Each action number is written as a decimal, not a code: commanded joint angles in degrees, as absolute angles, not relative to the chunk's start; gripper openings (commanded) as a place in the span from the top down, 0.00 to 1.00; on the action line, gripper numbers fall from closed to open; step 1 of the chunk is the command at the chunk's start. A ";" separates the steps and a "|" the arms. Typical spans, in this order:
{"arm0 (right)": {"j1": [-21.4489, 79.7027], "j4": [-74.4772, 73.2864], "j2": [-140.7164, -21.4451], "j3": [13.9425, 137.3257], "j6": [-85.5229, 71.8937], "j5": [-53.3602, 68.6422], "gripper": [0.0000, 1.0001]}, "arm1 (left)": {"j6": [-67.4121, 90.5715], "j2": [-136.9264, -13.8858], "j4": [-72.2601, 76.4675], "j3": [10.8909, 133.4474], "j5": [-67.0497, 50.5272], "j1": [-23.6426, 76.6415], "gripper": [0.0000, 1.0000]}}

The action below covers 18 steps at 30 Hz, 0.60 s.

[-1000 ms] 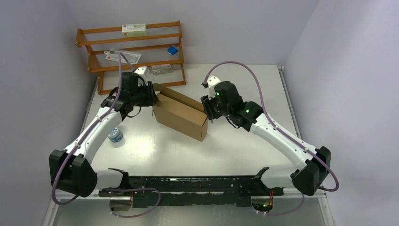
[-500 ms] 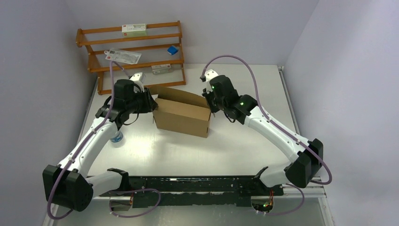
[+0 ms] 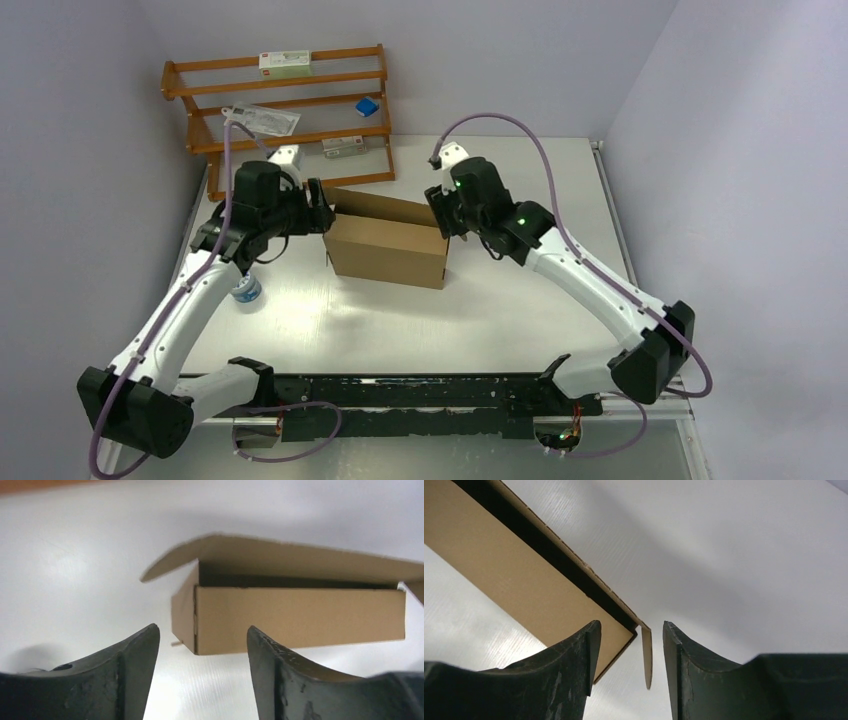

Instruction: Fold the paper box

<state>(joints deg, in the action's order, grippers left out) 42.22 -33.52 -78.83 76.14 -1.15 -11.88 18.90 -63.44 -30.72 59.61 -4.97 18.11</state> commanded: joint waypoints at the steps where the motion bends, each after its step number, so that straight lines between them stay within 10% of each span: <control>1: 42.17 -34.32 -74.60 75.18 -1.61 -13.27 0.46 | 12.28 -63.17 -35.29 68.06 4.14 18.37 0.26; 18: 41.48 -35.42 -74.34 71.89 -1.19 -15.20 0.62 | 0.87 -77.42 -38.36 81.53 -0.71 17.16 0.14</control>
<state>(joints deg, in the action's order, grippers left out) 41.69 -35.24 -74.08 72.29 -1.19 -14.87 4.43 -76.66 -37.54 78.30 2.50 17.67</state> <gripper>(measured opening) 0.444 0.853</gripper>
